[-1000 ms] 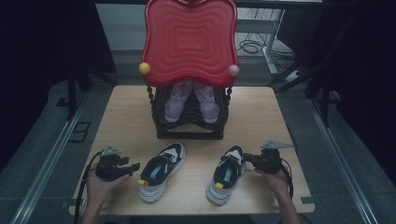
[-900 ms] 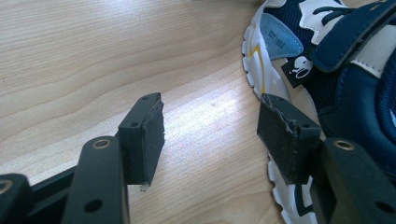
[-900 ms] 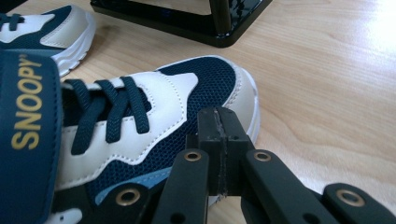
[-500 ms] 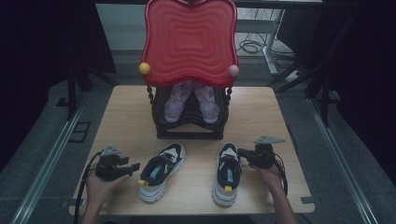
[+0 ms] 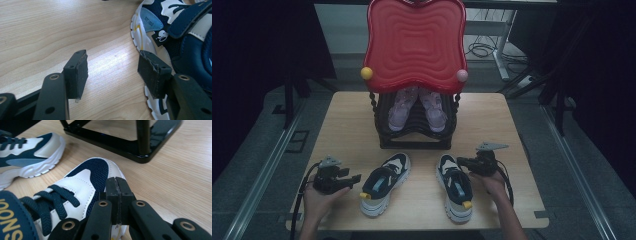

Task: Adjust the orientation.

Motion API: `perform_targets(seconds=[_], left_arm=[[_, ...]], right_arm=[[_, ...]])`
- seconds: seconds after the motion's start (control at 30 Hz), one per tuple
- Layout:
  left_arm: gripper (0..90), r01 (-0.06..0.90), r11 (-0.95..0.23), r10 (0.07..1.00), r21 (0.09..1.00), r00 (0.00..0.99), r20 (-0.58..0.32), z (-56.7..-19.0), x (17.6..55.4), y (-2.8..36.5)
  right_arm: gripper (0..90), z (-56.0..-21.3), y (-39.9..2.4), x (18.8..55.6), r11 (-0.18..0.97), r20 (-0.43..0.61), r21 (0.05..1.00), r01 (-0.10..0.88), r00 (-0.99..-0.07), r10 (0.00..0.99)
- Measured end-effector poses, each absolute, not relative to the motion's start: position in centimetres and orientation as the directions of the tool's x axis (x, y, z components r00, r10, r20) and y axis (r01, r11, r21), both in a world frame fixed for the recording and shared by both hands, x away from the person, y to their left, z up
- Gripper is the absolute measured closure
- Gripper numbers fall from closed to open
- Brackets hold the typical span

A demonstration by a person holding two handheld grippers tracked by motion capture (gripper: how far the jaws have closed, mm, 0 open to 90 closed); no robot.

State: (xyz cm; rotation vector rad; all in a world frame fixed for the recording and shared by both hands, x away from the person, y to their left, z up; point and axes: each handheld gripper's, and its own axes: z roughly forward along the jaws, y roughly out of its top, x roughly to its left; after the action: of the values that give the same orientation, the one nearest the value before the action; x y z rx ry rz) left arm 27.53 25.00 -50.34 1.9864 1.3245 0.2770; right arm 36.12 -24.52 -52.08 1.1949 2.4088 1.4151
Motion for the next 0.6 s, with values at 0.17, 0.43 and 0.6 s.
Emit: perform_targets(seconds=[0.17, 0.43, 0.6], left_arm=[[41.0, 0.715, -0.211, 0.871, 0.667, 0.447, -0.204, -50.3, 27.5, 25.0], [40.9, 0.714, -0.209, 0.872, 0.668, 0.445, -0.203, -50.3, 27.5, 25.2], [40.9, 0.714, -0.208, 0.872, 0.668, 0.445, -0.204, -50.3, 27.5, 25.2]], right_arm=[[89.4, -52.0, -24.0, 36.5, 0.281, 0.303, 0.769, 0.574, -0.714, 0.631], [89.0, -52.1, -22.9, 36.7, 0.297, 0.305, 0.774, 0.56, -0.739, 0.6], [88.9, -52.1, -22.9, 36.7, 0.297, 0.302, 0.778, 0.554, -0.743, 0.597]])
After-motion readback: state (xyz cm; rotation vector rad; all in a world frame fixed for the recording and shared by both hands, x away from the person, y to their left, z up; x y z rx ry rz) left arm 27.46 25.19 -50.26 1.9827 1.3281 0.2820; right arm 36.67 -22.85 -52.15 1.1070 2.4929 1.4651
